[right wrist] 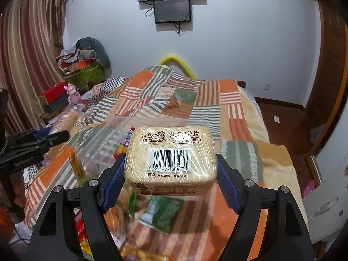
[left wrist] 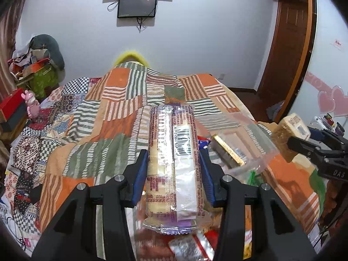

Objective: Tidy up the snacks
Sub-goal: 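Carry both packs over the clear box and release them inside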

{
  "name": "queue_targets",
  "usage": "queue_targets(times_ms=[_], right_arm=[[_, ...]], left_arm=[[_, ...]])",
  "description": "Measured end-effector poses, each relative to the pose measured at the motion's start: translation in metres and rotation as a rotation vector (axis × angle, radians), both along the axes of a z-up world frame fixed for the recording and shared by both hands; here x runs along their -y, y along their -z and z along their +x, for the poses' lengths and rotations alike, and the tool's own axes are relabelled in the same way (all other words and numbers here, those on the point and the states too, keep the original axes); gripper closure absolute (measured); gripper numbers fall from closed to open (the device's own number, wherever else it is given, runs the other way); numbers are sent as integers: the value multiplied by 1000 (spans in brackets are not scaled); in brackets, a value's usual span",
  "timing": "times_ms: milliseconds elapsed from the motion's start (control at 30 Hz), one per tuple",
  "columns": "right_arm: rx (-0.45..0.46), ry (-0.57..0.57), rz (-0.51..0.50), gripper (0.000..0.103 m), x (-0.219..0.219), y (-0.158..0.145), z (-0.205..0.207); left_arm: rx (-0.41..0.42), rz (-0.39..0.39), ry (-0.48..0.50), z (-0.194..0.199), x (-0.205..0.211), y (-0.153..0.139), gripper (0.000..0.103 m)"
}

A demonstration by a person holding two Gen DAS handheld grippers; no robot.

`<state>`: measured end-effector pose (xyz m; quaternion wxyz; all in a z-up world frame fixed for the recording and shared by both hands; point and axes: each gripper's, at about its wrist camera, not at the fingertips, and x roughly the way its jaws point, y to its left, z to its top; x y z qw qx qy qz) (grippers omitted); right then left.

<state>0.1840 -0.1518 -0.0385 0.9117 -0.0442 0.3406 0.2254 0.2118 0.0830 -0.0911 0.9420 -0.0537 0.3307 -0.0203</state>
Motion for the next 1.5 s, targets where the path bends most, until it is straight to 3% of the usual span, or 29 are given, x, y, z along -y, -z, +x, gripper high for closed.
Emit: queue_targets(times_ms=[300,633,867,1000,1233,1500], right_arm=[[-43,-37,-5,28,-28,19,30],[-152,-63,-23,28,-45,48,58],[-175,-79,-71,28,-50,59,58],[-184,-90,-81,27,-48,60,58],[-91,-87,-111,28,-42,36,44],[-28,-79,-93,27,-22,8,19]], left_arm=[[-35,-15,17,45,1,16,58],[-113,-40,35,78,3,39,58],[-162,-5,40,89,10,53,58],[-159,3,47,85,13,53,57],[-126,9,52,69,12,35,57],[-71,47,61,20,12,9,48]])
